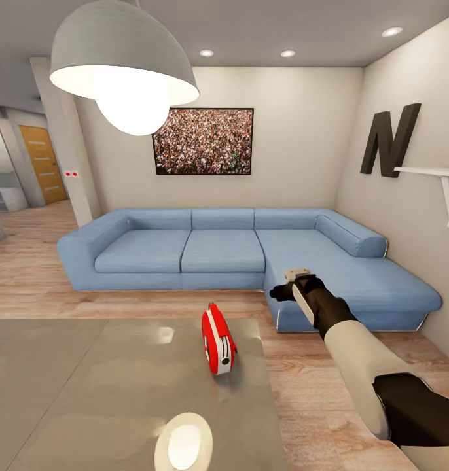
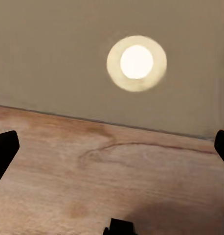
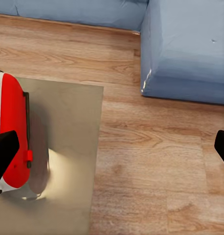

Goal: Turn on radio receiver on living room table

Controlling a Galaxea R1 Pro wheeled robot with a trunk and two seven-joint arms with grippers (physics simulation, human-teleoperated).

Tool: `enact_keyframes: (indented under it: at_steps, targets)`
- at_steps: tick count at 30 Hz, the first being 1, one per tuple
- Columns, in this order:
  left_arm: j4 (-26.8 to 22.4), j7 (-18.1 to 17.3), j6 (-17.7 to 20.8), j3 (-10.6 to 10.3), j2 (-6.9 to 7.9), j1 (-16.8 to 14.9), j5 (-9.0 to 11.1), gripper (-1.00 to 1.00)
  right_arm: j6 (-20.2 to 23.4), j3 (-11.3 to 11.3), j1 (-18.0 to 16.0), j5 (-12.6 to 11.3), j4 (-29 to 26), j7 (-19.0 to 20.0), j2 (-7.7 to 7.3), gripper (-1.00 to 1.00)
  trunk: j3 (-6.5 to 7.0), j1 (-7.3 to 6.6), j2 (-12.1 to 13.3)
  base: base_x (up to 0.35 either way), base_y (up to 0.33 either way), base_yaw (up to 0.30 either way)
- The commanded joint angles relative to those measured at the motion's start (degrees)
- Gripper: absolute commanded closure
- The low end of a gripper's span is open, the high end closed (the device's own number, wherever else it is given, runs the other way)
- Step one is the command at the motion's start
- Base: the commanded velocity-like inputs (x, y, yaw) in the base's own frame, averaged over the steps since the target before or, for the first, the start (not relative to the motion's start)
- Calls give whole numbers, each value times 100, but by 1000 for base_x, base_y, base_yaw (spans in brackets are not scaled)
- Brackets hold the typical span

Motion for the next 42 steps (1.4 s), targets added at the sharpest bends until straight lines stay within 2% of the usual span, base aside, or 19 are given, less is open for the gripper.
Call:
enact_keyframes:
  at_steps: [1, 8, 25, 30, 31, 32, 33, 35, 36, 37, 38, 42]
  targets:
    - [57, -1, 1, 5, -67, 1, 6, -100, 0, 0, 0, 0, 0, 0, 0, -100, 0, 0, 0, 0, 0, 0]
    - [154, -2, 2, 6, -381, 27, 8, -100, -1, 0, 0, 14, -5, -2, -3, -100, 0, 0, 0, 0, 0, 0]
    - [159, -2, 2, 6, -408, 31, 8, -100, -192, -4, 0, 10, -7, -9, -16, -100, 0, 0, 0, 0, 0, 0]
    - [159, -2, 2, 6, -408, 31, 8, -100, -201, -36, -4, -37, 60, -9, -115, -100, 0, 0, 0, 0, 0, 0]
    - [159, -2, 2, 6, -408, 31, 8, -100, -216, -40, -82, -35, 272, -9, -123, -100, 0, 0, 0, 0, 0, 0]
    - [159, -2, 2, 6, -408, 31, 8, -100, -405, -42, -289, -10, 790, -9, -127, -100, 0, 0, 0, 0, 0, 0]
    - [159, -2, 2, 6, -408, 31, 8, -100, -515, -42, -361, -5, 983, -9, -128, -100, 0, 0, 0, 0, 0, 0]
    - [159, -2, 2, 6, -408, 31, 8, -100, -1603, -43, -829, 6, 2237, -13, -131, -100, 0, 0, 0, 0, 0, 0]
    - [159, -2, 2, 6, -408, 31, 8, -100, -1942, -43, -979, 7, 2635, -15, -131, -100, 0, 0, 0, 0, 0, 0]
    - [159, -2, 2, 6, -408, 31, 8, -100, -2081, -43, -1052, 6, 2814, -15, -131, -100, 0, 0, 0, 0, 0, 0]
    - [159, -2, 2, 6, -408, 31, 8, -100, -2362, -42, -1245, -5, 3223, -16, -132, -100, 0, 0, 0, 0, 0, 0]
    - [159, -2, 2, 6, -408, 31, 8, -100, -2623, -15, -1468, -48, 3620, -6, -132, -100, 0, 0, 0, 0, 0, 0]
